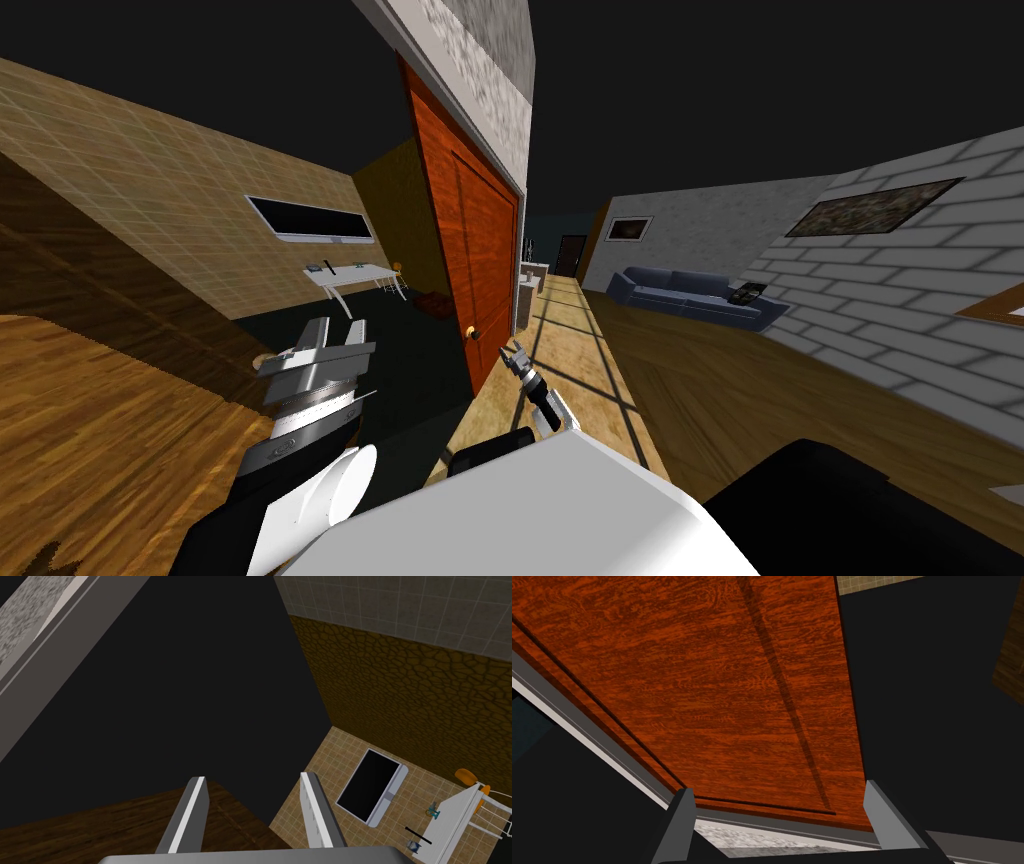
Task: Push the door open
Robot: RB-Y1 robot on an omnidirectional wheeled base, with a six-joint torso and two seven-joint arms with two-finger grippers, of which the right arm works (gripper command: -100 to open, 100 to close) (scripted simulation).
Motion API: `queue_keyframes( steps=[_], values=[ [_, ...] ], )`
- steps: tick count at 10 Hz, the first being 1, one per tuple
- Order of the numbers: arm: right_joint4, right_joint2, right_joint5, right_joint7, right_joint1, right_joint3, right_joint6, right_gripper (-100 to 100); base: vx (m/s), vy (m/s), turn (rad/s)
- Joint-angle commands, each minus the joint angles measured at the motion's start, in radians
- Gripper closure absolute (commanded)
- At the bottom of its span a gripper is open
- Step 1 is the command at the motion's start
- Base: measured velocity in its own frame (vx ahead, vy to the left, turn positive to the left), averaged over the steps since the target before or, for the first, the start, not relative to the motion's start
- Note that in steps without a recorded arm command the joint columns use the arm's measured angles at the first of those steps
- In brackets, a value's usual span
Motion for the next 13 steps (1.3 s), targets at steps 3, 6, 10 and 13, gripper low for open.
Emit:
queue_keyframes(
  steps=[3,6,10,13],
  values=[
    [0.08,0.005,0.046,0.043,-0.025,0.01,-0.027,-100,0.065,-0.035,-0.003],
    [0.176,0.013,0.105,0.096,-0.062,0.023,-0.06,-100,0.079,-0.039,-0.005],
    [0.282,0.023,0.161,0.145,-0.096,0.034,-0.091,-100,0.073,-0.032,-0.003],
    [0.344,0.03,0.197,0.177,-0.118,0.042,-0.11,-100,0.088,-0.041,-0.002]
  ],
)
